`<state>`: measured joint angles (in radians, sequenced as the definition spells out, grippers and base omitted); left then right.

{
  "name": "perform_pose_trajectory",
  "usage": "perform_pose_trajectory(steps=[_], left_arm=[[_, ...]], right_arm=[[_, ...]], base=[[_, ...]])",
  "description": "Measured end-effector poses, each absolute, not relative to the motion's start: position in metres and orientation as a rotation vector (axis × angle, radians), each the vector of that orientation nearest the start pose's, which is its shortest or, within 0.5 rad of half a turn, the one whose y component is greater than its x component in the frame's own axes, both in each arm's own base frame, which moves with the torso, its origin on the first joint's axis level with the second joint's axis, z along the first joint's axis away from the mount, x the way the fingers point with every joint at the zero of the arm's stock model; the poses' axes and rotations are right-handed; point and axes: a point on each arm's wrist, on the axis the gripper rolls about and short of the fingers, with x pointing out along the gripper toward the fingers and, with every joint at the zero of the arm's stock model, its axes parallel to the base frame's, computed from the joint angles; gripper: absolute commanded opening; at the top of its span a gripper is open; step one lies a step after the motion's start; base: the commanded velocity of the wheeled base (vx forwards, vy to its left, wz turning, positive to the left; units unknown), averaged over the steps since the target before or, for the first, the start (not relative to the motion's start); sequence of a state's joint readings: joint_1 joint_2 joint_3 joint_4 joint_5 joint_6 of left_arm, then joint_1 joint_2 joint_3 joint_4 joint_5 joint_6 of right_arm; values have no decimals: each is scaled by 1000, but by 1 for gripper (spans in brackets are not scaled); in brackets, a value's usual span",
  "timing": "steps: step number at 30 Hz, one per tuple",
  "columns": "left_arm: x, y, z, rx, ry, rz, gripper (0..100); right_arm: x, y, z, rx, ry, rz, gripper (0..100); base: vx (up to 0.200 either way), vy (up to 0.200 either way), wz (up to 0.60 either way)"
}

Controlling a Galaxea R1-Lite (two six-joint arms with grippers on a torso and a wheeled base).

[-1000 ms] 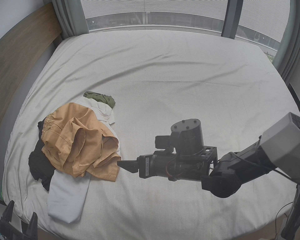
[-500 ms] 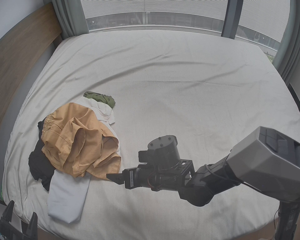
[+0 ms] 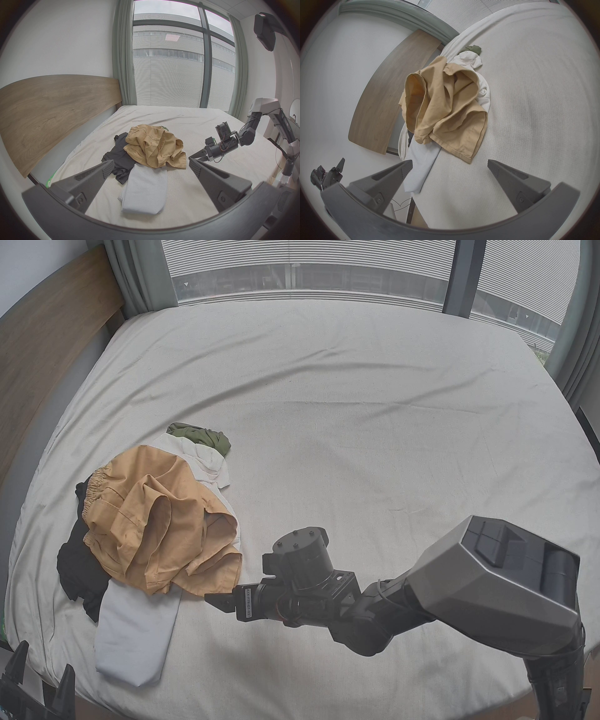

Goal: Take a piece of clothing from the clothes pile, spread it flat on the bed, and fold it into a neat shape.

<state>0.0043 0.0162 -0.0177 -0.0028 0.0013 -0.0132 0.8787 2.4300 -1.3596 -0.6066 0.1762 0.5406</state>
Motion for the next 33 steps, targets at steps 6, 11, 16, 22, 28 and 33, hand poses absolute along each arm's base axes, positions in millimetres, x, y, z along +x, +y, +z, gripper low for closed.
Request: perform_pose_trajectory(steps=[6, 11, 16, 22, 28, 33], left_arm=[[-23, 0, 81, -14, -4, 6, 100], [-23, 0, 81, -13, -4, 6, 100], [-23, 0, 81, -14, -4, 5, 100], [-23, 0, 81, -13, -4, 5, 100], [-23, 0, 81, -13, -4, 6, 100], [-23, 0, 81, -13, -4, 5, 100]], right_arm=[[301, 372, 27, 329, 750, 866, 100], [305, 381, 23, 354, 765, 860, 100], [308, 386, 16, 363, 771, 855, 100], [314, 393, 10, 369, 749, 837, 100], [318, 398, 5, 385, 738, 833, 100], [320, 400, 2, 400, 739, 828, 0]], base=[[0, 0, 0], [0, 0, 0], [0, 0, 0], [0, 0, 0], [0, 0, 0], [0, 0, 0]])
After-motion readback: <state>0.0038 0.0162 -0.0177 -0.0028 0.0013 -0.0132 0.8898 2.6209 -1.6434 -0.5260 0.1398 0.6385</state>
